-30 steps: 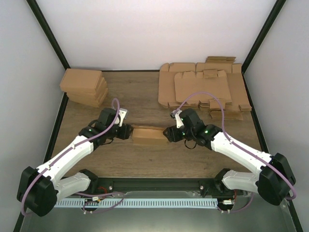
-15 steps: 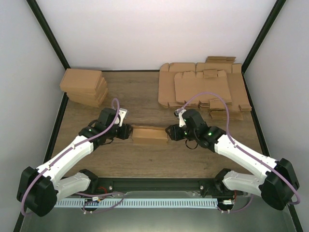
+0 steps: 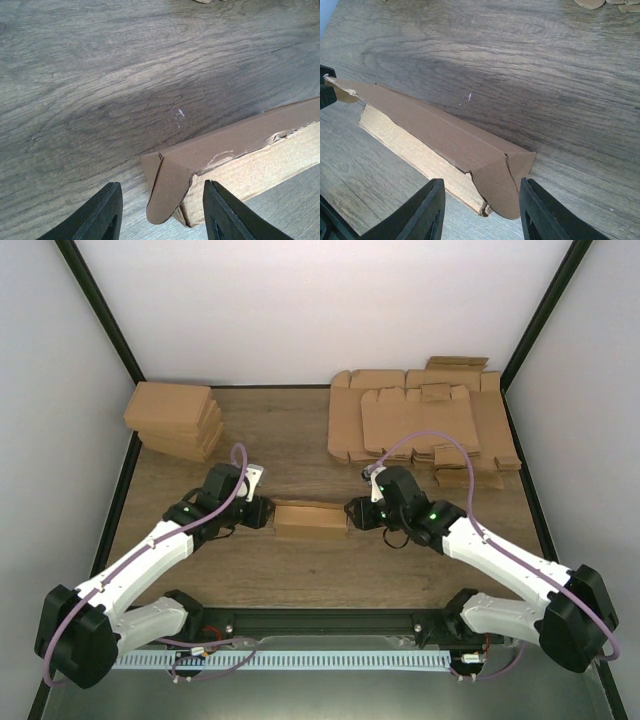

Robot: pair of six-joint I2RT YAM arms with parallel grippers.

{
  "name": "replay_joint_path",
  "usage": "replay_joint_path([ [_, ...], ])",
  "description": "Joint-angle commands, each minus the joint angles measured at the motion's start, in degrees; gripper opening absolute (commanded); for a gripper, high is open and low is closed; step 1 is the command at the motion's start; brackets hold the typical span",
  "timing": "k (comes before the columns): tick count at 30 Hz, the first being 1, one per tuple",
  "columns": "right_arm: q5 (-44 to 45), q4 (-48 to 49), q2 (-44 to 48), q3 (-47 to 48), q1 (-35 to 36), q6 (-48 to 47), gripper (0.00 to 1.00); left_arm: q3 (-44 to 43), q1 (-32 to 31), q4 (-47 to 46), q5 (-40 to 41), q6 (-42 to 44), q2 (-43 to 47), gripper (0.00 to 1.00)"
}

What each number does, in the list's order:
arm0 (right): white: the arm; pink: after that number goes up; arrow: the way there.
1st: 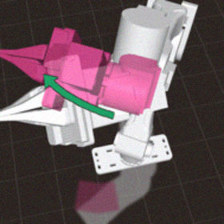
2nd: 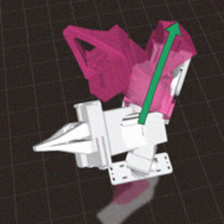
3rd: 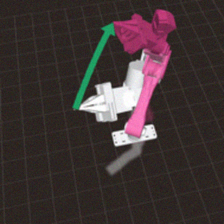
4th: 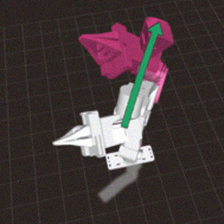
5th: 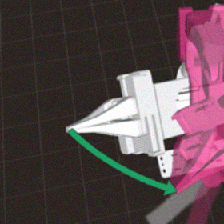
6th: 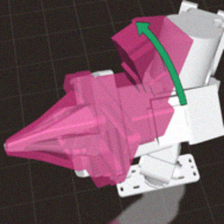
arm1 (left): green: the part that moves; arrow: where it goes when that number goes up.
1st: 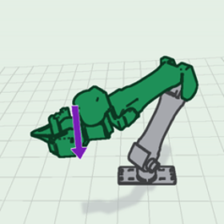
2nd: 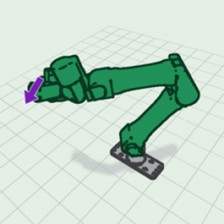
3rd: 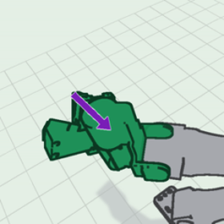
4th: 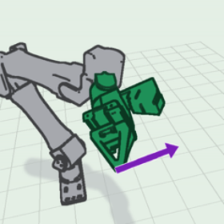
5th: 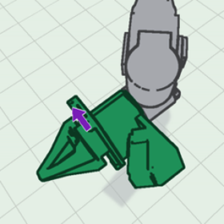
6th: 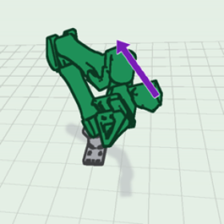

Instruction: Fold the paper box

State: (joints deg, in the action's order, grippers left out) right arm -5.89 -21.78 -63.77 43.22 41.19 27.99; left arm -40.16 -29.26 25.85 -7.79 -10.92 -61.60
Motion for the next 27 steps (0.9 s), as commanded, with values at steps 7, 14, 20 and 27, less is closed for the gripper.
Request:
replay_joint_path([
  [7,0.11,0.39,-2.01,1.70,0.21,0.94,0.43,-0.02,-0.30,-0.81,-0.72,-1.85,0.77,0.47],
  [14,-0.54,0.57,-2.80,2.37,0.23,0.58,0.41,0.77,-0.34,-1.74,-0.35,-4.20,1.44,0.47],
  [20,-1.14,0.68,-2.99,2.29,0.21,0.32,0.40,1.11,-0.32,-2.47,-1.05,-5.65,2.25,0.46],
  [27,-1.56,0.55,-3.03,2.13,0.23,0.31,0.39,1.99,-0.36,-2.82,-1.07,-6.87,2.48,0.46],
])
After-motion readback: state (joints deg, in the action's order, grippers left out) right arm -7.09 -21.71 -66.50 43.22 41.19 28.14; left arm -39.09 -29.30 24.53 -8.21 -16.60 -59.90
